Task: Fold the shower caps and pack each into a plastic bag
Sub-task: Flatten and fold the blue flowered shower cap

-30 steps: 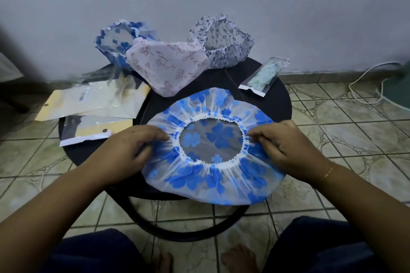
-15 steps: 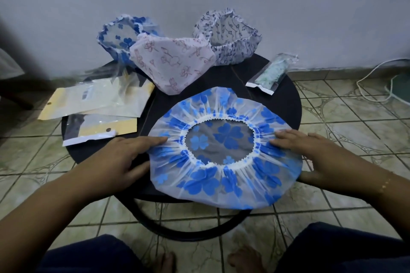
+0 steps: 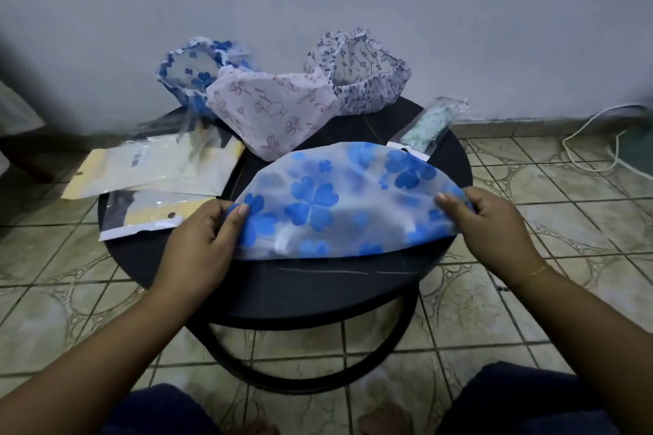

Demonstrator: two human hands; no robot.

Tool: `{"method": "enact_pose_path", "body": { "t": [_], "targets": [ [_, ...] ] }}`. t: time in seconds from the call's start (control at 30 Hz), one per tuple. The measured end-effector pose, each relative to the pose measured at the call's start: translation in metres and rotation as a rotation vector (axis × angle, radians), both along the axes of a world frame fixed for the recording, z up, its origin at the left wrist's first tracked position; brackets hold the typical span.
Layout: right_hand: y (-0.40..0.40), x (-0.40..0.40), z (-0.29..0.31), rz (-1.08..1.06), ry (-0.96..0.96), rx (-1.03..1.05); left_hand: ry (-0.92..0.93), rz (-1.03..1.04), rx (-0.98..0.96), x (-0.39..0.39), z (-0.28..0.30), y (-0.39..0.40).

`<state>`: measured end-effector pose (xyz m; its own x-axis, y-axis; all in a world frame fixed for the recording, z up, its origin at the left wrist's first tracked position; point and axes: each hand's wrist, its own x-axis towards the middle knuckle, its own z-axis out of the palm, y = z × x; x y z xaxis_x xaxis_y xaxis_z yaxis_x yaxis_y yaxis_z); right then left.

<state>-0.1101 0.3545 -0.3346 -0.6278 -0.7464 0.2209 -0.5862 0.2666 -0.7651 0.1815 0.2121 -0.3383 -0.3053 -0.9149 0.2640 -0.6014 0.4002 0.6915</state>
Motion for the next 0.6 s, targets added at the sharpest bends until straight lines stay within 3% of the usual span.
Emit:
{"method": "enact_pose_path", "body": {
  "t": [0.3, 0.43, 0.53, 0.6],
  "targets": [
    [-0.012, 0.008, -0.001, -0.173, 0.173, 0.175, -0.25, 0.079, -0.023, -0.007, 0.008, 0.003],
    [-0.013, 0.018, 0.009, -0.224, 0.46, 0.055, -0.29, -0.002, -0.411, -0.012, 0.016, 0.008],
    [-0.021, 0.035, 0.015, -0.068, 0.658, -0.096, -0.259, -0.166, -0.707, -0.026, 0.025, 0.013],
    [-0.031, 0.045, 0.012, 0.069, 0.719, -0.134, -0.248, -0.374, -0.778, -0.042, 0.026, 0.017]
  ]
}}
